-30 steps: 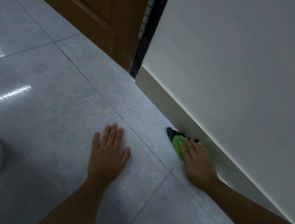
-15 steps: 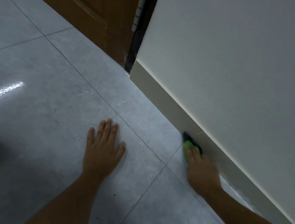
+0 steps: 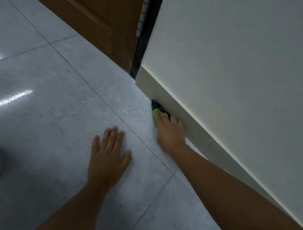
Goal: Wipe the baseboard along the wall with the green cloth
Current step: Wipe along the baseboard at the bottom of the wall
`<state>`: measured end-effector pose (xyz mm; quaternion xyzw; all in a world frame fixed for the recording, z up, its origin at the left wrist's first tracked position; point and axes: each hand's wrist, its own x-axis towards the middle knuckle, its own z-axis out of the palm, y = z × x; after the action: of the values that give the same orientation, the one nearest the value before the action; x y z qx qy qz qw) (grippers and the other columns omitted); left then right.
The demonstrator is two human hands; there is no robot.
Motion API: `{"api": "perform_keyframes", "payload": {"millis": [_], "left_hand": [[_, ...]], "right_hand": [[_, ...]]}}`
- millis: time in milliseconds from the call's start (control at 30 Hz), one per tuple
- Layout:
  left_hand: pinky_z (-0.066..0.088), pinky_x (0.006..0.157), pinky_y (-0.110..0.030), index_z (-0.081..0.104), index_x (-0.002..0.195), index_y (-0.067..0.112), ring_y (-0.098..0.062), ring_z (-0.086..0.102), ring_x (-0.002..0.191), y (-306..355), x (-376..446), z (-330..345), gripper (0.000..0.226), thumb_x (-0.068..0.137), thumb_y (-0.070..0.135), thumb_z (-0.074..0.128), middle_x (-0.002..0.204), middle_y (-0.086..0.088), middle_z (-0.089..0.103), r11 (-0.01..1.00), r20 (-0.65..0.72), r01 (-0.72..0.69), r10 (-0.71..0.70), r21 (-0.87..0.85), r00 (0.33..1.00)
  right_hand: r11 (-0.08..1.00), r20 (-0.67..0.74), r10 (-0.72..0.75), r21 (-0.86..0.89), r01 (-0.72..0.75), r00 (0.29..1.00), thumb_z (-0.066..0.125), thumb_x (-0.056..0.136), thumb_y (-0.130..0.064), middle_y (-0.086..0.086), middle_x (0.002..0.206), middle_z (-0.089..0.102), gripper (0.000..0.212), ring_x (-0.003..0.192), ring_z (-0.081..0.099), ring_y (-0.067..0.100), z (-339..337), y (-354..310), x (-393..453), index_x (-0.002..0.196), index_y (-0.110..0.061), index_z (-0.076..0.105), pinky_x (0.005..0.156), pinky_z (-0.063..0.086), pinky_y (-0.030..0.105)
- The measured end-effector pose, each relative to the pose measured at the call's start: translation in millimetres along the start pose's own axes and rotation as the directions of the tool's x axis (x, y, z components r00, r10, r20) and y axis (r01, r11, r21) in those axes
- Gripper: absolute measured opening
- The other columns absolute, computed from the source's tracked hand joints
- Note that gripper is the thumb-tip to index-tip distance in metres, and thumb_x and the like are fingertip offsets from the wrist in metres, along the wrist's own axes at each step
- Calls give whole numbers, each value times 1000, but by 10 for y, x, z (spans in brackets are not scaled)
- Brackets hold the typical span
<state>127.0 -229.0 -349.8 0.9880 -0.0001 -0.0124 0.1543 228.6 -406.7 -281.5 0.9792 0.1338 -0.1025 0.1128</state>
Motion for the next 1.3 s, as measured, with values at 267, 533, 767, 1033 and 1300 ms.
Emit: {"api": "perform_keyframes", "payload": {"millis": [267, 533, 767, 1033, 1300], "left_hand": [[9, 116, -47, 35, 146, 11, -24, 21, 144, -6, 4, -29, 69, 92, 52, 29, 155, -11, 28, 1000, 11, -4, 4, -14, 1000], [13, 115, -49, 39, 144, 8, -28, 27, 142, 10, 7, -35, 67, 91, 49, 31, 152, -13, 33, 999, -9, -6, 6, -46, 1000], [15, 115, -51, 37, 145, 8, -28, 25, 143, 8, 3, -8, 68, 91, 50, 31, 153, -14, 31, 998, -24, -12, 11, -57, 1000], [12, 116, -50, 31, 147, 10, -26, 18, 145, 7, 1, 4, 68, 93, 51, 30, 155, -12, 26, 999, -13, -7, 6, -50, 1000], [10, 117, -49, 31, 148, 12, -23, 15, 145, 20, 6, -29, 68, 92, 51, 30, 157, -10, 23, 999, -19, -8, 7, -48, 1000]], "right_hand": [[1000, -48, -16, 23, 17, 999, 36, 83, -25, 2, 143, 47, 60, 99, 52, 31, 193, 316, -239, 143, -20, 36, 83, 43, 40], [992, -113, 107, 84, -98, 988, 38, 71, -20, 9, 103, 73, 55, 60, 54, 31, 550, 1222, -1664, 119, -14, 65, 60, 50, 35], [968, -58, 247, 65, -243, 967, 33, 76, -16, 11, 115, 67, 56, 73, 57, 32, 664, 945, -1518, 125, -9, 60, 64, 46, 37], [994, -140, 98, 68, -89, 985, 38, 79, -18, 5, 124, 63, 55, 76, 53, 29, 579, 819, -1110, 131, -16, 55, 67, 45, 36], [998, -93, -61, -18, 60, 994, 39, 88, -8, 7, 149, 37, 62, 112, 46, 32, 161, 102, 36, 147, -18, 26, 92, 36, 40]]}}
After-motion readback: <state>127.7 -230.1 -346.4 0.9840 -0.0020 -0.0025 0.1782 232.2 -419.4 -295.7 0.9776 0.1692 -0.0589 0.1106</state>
